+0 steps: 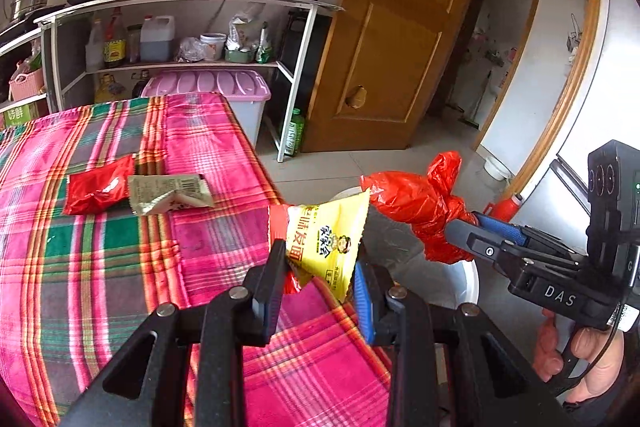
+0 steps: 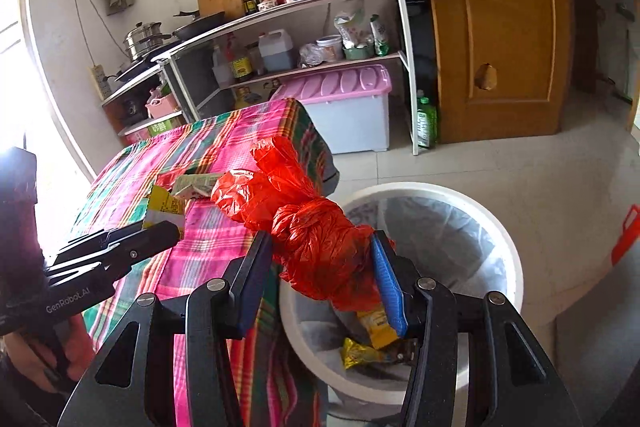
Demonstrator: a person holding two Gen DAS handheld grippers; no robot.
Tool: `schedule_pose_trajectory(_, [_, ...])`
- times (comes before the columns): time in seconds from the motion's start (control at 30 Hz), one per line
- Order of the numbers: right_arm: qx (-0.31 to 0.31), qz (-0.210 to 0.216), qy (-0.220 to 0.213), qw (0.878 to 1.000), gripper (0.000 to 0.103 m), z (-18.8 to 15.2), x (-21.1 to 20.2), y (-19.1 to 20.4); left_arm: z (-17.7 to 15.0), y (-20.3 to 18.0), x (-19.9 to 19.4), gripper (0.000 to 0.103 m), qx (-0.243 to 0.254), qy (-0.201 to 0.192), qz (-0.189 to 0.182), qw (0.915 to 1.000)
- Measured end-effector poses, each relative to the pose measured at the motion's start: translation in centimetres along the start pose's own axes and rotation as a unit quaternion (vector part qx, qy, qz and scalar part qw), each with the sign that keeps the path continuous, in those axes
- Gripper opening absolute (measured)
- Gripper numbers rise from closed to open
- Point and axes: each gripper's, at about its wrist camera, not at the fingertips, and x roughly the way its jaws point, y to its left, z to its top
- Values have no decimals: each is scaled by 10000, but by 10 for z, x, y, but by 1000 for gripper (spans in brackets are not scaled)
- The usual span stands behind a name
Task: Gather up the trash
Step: 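Carry the snack packet and red plastic bag over the trash bin with both tools, then open the left tool dropping the packet while the right tool drops the red bag, then withdraw both open tools from the bin and move them over the table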
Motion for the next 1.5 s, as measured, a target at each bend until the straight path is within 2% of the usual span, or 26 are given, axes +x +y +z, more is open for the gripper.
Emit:
schedule_pose_trajectory(0.53, [524, -390, 211, 9976, 51, -16, 5, -63, -4, -57, 60, 33, 280, 543, -396, 9973])
schedule_pose_trajectory(1.07, [805, -503, 708, 9930, 52, -35, 32, -92, -12, -67, 92, 34, 159, 1088, -386, 9932])
schedule_pose_trajectory(1.13, [816, -520, 742, 9925, 53, -38, 33, -92, -12, -66, 92, 35, 132, 1113, -382, 9930])
schedule_pose_trajectory(1.23, [793, -511, 733, 9928, 53, -39, 34, -91, -11, -64, 92, 46, 76, 1087, -380, 9933])
schedule_pose_trajectory(1.5, [755, -522, 566, 9942, 53, -35, 22, -88, -10, -60, 80, 47, 16, 899, -430, 9950])
